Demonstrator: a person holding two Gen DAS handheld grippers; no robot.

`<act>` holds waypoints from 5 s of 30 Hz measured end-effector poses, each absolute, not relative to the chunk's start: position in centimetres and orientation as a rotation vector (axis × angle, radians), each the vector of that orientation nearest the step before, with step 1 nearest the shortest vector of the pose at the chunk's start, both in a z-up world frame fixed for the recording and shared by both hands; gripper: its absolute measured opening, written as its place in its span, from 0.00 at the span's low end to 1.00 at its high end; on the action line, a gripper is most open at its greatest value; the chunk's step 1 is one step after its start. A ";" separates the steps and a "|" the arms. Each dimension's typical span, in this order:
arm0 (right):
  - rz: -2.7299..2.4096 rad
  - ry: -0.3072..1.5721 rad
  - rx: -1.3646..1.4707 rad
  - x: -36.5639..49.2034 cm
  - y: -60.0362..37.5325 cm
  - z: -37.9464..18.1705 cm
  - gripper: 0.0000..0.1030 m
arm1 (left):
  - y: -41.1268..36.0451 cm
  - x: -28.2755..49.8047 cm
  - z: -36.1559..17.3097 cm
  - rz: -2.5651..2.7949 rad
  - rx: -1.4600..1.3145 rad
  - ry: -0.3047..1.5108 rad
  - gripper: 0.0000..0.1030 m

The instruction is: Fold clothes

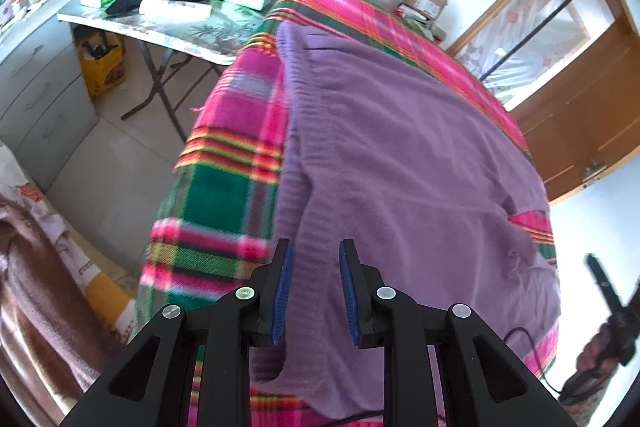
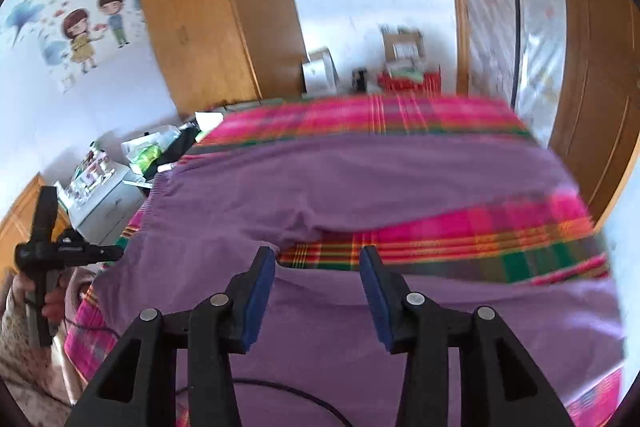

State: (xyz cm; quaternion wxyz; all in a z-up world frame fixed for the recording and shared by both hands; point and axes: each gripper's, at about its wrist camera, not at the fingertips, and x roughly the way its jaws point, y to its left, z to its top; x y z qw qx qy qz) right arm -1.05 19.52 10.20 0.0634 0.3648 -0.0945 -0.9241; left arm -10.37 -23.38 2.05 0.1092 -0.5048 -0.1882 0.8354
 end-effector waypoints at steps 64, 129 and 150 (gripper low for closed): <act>-2.565 -0.579 1.189 -6.0 20.3 5.7 0.20 | -21.4 -10.8 1.7 2.393 -1.478 -0.552 0.24; -2.268 0.410 1.022 5.2 -4.2 0.6 0.41 | -25.1 -1.9 0.8 2.379 -1.453 -0.894 0.24; -2.203 0.325 0.951 5.3 -5.4 1.6 0.03 | -28.1 -0.4 1.9 2.614 -1.392 -0.937 0.04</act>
